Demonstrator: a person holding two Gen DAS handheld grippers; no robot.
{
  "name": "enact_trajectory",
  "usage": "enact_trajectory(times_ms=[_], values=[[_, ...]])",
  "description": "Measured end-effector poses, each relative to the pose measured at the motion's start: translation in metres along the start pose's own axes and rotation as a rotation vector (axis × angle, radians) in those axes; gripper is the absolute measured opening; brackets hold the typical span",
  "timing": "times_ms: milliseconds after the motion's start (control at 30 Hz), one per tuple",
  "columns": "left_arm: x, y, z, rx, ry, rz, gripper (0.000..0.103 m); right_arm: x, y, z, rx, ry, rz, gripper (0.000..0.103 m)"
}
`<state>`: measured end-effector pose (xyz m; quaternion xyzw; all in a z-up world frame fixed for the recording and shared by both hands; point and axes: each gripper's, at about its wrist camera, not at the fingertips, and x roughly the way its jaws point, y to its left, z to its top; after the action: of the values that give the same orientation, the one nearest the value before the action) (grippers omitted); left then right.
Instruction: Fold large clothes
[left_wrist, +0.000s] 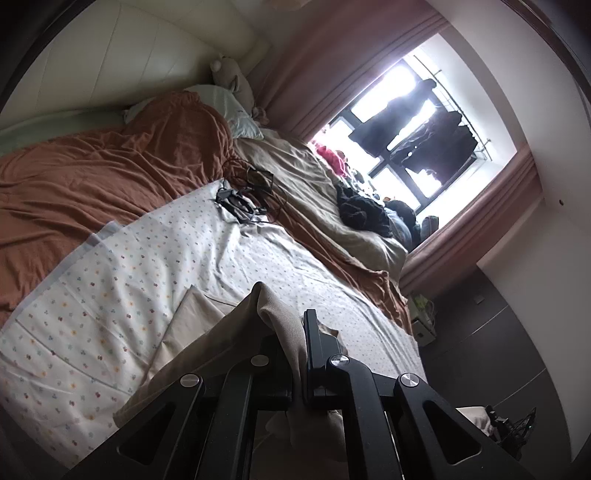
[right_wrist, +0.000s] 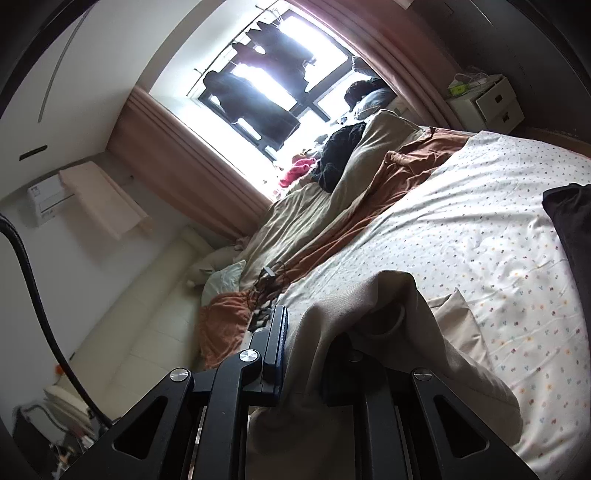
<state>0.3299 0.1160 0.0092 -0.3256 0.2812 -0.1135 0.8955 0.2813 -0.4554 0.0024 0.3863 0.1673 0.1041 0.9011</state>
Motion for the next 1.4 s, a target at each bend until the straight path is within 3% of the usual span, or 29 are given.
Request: enact_trajectory(times_ms=[333,733,833,867,900,967,1000,1200,1400], values=[[0.091,0.028,0.010,-0.016,0.078,0.068,0.004,0.079,-0.040,0.004,0.030,0.080,-0.063,0.015],[0.189,0.081,-0.005,-0.048,0.193,0.140,0.005,0.155,-0.097,-0.015,0.077,0.164,-0.163,0.016],[0.210,0.090,-0.010,-0.056,0.235,0.153,0.026,0.165,-0.108,-0.021,0.094,0.188,-0.214,0.025],[0.214,0.091,-0.013,-0.051,0.242,0.149,0.044,0.168,-0.110,-0.023,0.099,0.196,-0.221,0.032],[0.216,0.090,-0.015,-0.041,0.241,0.144,0.058,0.169,-0.112,-0.025,0.102,0.201,-0.231,0.038],[0.216,0.085,-0.017,-0.009,0.233,0.133,0.065,0.168,-0.113,-0.028,0.090,0.190,-0.269,0.064],[0.215,0.082,-0.018,0.007,0.238,0.128,0.065,0.164,-0.112,-0.029,0.080,0.178,-0.281,0.066],[0.191,0.083,-0.019,0.009,0.217,0.147,0.065,0.153,-0.103,-0.031,0.045,0.199,-0.310,0.067],[0.147,0.094,-0.025,-0.037,0.193,0.167,0.065,0.136,-0.069,-0.038,0.004,0.200,-0.288,0.067]])
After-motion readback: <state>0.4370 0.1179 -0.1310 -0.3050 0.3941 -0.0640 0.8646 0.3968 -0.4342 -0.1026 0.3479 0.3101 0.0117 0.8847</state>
